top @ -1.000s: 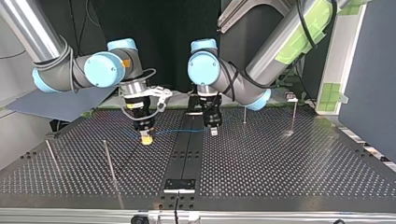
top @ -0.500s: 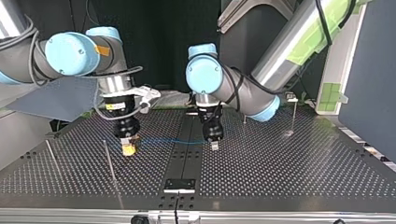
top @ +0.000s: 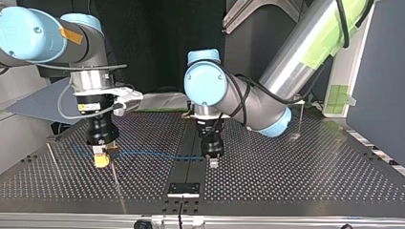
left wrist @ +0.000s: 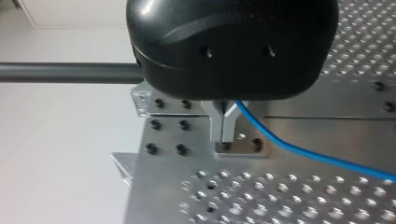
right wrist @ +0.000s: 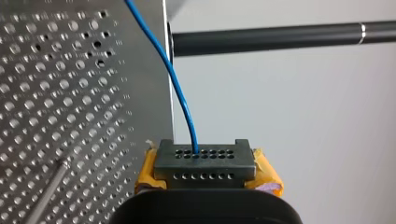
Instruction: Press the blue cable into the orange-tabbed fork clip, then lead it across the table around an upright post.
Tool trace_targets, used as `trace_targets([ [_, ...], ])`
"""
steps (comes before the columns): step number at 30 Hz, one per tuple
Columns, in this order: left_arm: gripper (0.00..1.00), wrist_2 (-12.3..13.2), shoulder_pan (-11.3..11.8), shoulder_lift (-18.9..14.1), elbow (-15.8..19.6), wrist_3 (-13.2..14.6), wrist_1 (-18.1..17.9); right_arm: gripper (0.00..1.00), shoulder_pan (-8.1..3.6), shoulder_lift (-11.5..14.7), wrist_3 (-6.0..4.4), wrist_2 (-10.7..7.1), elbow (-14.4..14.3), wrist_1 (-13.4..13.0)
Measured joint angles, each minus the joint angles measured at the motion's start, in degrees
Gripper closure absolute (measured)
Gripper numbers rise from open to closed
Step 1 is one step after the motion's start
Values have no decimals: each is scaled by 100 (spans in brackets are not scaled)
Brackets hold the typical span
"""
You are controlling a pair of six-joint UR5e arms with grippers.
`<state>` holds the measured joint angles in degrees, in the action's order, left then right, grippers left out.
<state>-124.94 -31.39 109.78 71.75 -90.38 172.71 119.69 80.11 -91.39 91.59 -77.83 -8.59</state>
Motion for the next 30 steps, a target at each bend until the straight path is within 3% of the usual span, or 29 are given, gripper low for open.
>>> trace_targets([
  [7,100,50,-42,49,-313,33,96,100,-169,9,-10,0,-6,28],
  [17,100,99,-207,466,-847,27,590,100,-435,6,-62,-16,-9,43],
  [30,100,104,-434,741,-1580,10,887,100,-828,0,-78,-86,-26,82],
])
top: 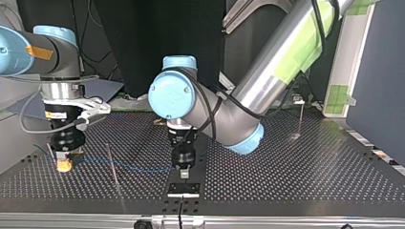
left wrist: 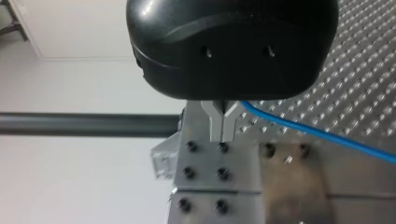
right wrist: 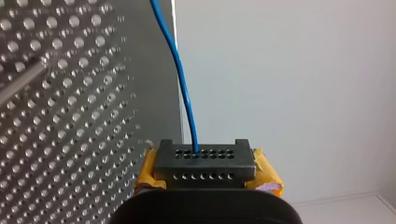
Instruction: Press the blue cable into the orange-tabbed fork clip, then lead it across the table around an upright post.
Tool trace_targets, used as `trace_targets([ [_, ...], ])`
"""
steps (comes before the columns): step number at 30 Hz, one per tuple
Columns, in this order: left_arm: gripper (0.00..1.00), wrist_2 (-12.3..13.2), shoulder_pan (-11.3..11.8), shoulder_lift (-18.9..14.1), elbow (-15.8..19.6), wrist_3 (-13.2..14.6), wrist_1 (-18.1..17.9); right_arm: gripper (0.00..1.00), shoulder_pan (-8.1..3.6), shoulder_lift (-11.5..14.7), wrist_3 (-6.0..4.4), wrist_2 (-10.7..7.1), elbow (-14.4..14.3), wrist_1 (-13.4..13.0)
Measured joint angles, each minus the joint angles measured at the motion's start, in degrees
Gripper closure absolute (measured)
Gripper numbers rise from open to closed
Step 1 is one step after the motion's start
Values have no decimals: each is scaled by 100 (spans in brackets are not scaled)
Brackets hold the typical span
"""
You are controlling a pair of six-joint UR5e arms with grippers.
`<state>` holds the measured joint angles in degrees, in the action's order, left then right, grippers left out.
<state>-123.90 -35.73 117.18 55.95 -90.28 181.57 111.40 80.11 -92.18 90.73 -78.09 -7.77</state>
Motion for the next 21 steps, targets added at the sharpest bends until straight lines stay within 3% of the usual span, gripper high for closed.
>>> trace_targets([
  [8,100,-5,-259,432,-444,-63,421,100,-209,-5,-4,-51,-21,2],
  [21,100,3,-529,1157,-1169,-113,820,100,-496,-32,-4,-106,-66,3],
])
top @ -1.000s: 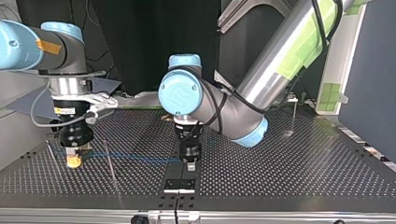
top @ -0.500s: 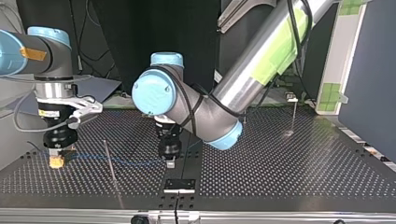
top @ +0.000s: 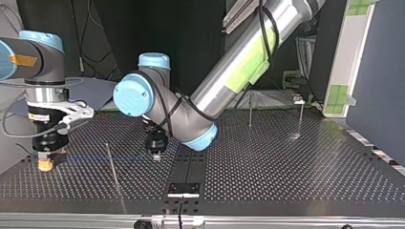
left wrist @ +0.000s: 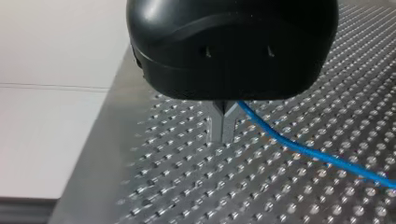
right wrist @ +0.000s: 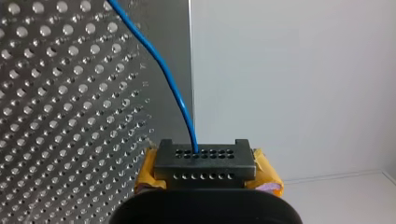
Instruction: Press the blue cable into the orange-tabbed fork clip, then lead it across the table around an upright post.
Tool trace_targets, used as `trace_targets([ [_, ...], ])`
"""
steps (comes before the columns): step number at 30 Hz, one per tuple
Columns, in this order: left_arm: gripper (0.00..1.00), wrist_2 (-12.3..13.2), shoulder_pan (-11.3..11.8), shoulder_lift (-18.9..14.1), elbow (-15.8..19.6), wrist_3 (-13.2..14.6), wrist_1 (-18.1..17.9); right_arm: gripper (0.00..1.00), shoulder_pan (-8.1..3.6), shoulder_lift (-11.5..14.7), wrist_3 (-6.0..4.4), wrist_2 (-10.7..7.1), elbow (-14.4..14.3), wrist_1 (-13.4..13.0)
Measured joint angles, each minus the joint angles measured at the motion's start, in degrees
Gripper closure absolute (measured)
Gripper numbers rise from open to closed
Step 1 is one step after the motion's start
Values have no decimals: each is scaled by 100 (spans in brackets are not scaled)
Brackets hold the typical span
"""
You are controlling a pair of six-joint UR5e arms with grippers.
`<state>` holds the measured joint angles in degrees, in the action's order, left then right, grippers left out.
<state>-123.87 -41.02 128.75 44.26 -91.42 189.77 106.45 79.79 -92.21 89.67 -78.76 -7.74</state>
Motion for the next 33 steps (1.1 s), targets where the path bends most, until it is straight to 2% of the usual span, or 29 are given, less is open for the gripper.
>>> trace_targets([
  [7,100,63,-18,283,-384,-37,43,100,-113,-12,0,-18,-3,0],
  [17,100,346,39,310,-919,-349,44,100,-239,-31,-5,-19,-95,-7],
  [22,100,443,45,311,-1137,-403,25,100,-283,-35,-15,-19,-146,-9],
  [27,100,503,53,311,-1070,-410,-60,100,-315,-43,-24,-13,-224,-19],
  [33,100,560,56,312,-777,-406,-197,100,-336,-84,-57,-20,-286,-32],
])
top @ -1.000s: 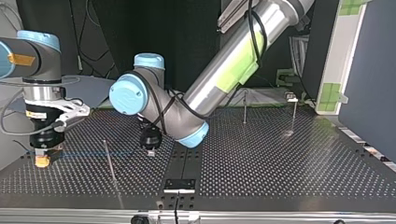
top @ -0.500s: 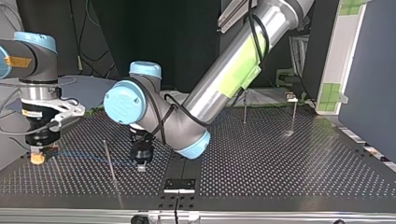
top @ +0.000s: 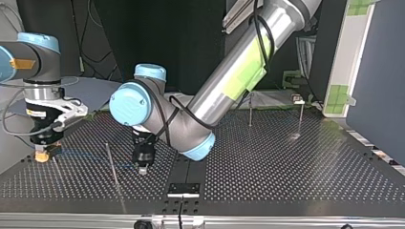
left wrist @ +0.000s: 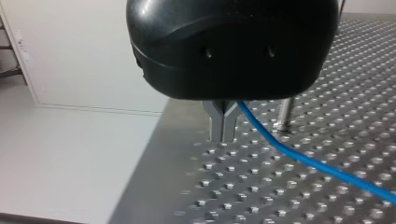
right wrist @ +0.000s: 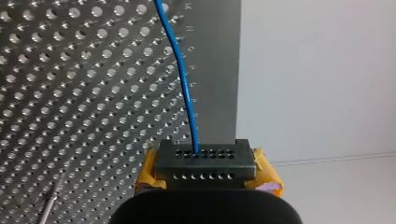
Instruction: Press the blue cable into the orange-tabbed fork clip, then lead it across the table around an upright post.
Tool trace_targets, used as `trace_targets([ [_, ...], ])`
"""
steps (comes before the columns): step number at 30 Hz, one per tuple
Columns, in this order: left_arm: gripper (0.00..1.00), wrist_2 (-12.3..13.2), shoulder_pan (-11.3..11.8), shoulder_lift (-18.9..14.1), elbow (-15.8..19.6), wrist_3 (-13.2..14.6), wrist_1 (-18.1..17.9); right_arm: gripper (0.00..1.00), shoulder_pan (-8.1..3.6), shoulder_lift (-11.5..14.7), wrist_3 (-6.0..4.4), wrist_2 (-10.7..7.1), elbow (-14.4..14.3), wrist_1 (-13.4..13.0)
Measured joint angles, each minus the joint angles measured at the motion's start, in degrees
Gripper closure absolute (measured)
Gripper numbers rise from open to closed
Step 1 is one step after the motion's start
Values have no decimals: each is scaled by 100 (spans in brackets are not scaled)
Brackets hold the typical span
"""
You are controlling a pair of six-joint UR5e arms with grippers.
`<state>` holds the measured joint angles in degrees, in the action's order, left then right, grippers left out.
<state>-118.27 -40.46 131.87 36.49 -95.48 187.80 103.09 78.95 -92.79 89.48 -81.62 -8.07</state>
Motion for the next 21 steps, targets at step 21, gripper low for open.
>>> trace_targets([
  [21,100,196,52,182,38,28,-152,100,-120,-566,-248,-266,-66,-424],
])
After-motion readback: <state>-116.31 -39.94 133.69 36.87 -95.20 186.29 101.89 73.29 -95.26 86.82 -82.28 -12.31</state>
